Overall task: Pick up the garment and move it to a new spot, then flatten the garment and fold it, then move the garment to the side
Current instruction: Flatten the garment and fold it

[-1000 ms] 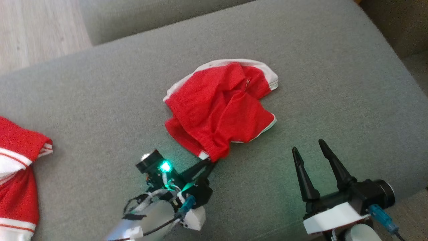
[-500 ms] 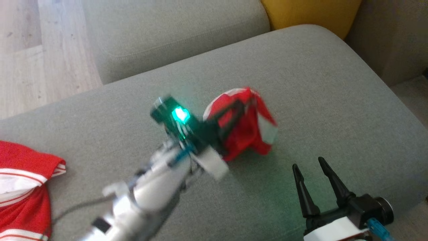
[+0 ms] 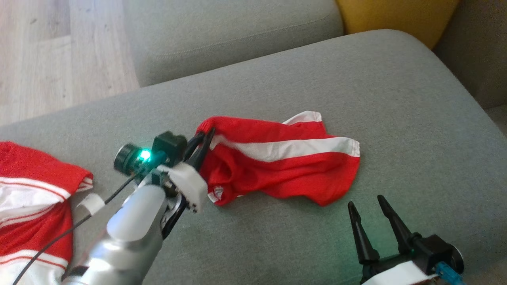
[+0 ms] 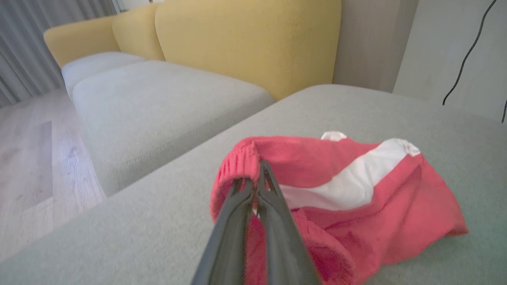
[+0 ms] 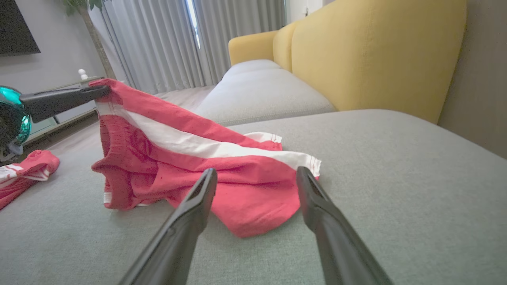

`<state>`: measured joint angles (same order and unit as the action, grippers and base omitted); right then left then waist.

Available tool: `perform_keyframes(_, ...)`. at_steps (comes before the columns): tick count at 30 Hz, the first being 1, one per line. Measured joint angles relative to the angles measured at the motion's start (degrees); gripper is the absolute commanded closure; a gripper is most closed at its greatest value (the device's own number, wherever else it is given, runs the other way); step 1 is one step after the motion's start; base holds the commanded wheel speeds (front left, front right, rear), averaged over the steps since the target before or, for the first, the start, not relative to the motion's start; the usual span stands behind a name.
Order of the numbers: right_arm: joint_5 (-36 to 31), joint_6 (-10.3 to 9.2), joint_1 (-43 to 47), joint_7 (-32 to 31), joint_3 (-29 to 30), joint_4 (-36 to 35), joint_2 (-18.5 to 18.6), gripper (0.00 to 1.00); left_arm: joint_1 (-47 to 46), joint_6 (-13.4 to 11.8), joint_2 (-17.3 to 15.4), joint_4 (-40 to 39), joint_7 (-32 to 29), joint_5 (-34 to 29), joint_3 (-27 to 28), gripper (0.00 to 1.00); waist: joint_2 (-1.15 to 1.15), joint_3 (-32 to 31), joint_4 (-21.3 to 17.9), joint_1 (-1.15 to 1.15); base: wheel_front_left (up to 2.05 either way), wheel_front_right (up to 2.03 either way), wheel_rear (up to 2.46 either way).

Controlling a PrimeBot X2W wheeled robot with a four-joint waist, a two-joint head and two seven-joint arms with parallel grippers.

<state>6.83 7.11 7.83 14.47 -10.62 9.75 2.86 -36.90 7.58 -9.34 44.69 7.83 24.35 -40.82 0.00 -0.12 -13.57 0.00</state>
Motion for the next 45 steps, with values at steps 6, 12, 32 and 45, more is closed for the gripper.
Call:
perform_keyframes(6,0.15,0.00,-1.81,0.00,1.99,3.80,-0.12,0.00,0.25,0.01,-3.42,-0.78,-2.44,6.94,-4.00,1.00,0.00,2.58,2.36,0.00,0.00,0.00,0.00)
perform_keyframes(12,0.47,0.00,-9.46,0.00,2.19,7.30,0.78,0.00,-1.46,0.01,-5.48,-2.25,-3.57,13.06,-7.79,1.00,0.00,4.90,4.97,0.00,0.00,0.00,0.00)
perform_keyframes(32,23.25,-0.01,-34.15,-2.90,-5.19,38.88,6.72,0.00,-8.86,0.01,-6.41,-0.97,-1.23,20.01,-18.19,1.00,0.00,8.27,8.17,0.00,0.00,0.00,0.00)
perform_keyframes(45,35.64,0.00,-39.80,-5.46,-15.55,45.29,9.78,0.59,-11.61,0.01,-6.38,0.03,0.62,22.34,-22.54,1.00,0.00,10.00,9.56,0.00,0.00,0.00,0.00)
